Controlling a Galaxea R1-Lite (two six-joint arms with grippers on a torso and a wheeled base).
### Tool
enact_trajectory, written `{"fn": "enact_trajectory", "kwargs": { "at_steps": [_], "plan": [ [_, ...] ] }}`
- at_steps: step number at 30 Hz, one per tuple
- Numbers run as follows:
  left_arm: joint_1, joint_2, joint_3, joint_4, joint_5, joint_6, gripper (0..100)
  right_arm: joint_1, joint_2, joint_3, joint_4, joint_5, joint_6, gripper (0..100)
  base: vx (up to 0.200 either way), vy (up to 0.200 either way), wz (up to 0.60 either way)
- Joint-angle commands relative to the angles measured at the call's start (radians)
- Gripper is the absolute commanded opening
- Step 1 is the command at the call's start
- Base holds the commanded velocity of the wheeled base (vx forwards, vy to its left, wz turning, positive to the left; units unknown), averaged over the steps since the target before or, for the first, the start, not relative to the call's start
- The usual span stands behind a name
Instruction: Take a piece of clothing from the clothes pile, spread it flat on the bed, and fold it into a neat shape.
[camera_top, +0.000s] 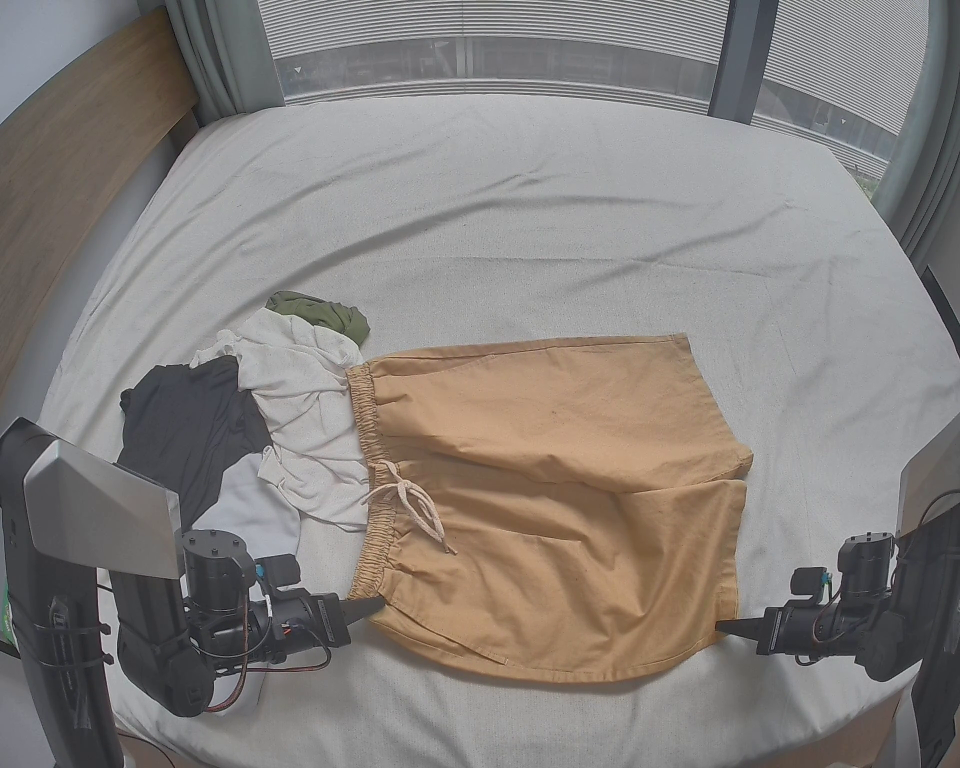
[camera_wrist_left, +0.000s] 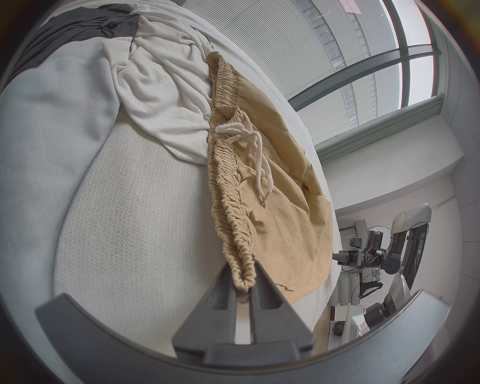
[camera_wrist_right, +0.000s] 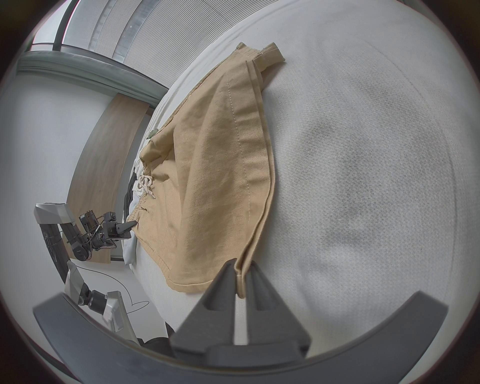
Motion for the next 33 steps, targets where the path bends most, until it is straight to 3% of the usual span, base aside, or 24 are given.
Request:
{"fn": "enact_trajectory", "kwargs": {
  "at_steps": [1, 9, 21, 33],
  "plan": [
    [-0.002, -0.003, 0.000, -0.001, 0.000, -0.001, 0, -0.001, -0.008, 0.016, 0.007, 0.001, 0.000, 0, 0.000, 0.000, 0.00],
    [-0.003, -0.084, 0.037, -0.001, 0.000, -0.005, 0, -0.001, -0.071, 0.016, 0.030, -0.008, 0.001, 0, 0.000, 0.000, 0.00],
    [0.000, -0.087, 0.150, -0.001, -0.008, -0.004, 0, -0.003, -0.307, 0.016, 0.330, -0.016, -0.002, 0, 0.000, 0.000, 0.00],
    [-0.006, -0.023, 0.204, -0.001, -0.011, 0.045, 0, -0.001, -0.340, 0.016, 0.481, -0.050, -0.002, 0, 0.000, 0.000, 0.00]
  ]
}}
